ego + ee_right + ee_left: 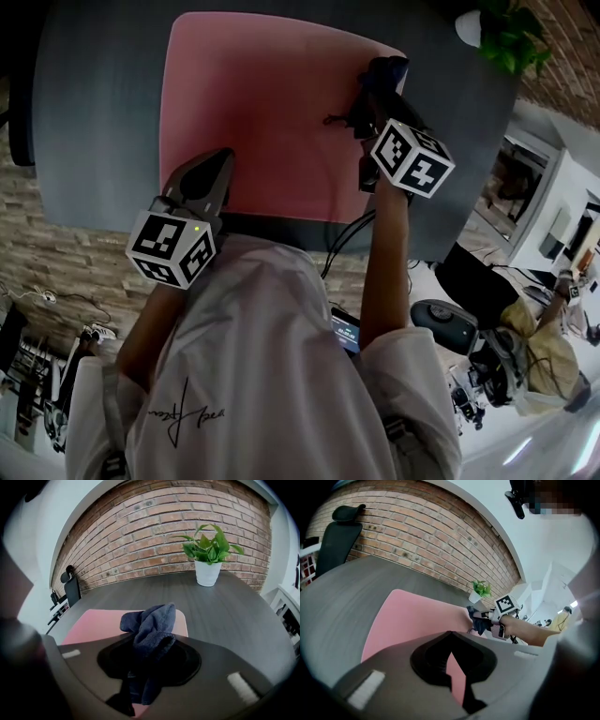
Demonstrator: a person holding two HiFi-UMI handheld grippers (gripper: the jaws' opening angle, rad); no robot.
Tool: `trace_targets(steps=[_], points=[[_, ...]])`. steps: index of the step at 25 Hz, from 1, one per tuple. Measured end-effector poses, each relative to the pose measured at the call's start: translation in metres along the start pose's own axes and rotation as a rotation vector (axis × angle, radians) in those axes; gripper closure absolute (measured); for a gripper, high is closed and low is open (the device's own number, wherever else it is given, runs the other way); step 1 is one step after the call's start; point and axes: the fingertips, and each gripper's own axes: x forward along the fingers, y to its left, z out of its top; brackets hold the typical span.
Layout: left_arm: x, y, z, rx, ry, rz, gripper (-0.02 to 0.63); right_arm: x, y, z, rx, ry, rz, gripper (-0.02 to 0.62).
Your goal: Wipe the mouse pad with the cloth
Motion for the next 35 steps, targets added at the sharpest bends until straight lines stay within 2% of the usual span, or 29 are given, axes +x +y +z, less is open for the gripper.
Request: trace_targets(steps=[10,35], points=[[0.001,0.014,-0.001,-0.008,0.003,0.010,0.594,0.019,0.006,-0.012,0.009,0.046,0.000,0.468],[-0.011,0.032,-0.001,-0.046,-0.010,-0.013,0.594,0.031,0.045,-0.017,0.010,0.056,0.019,0.468]])
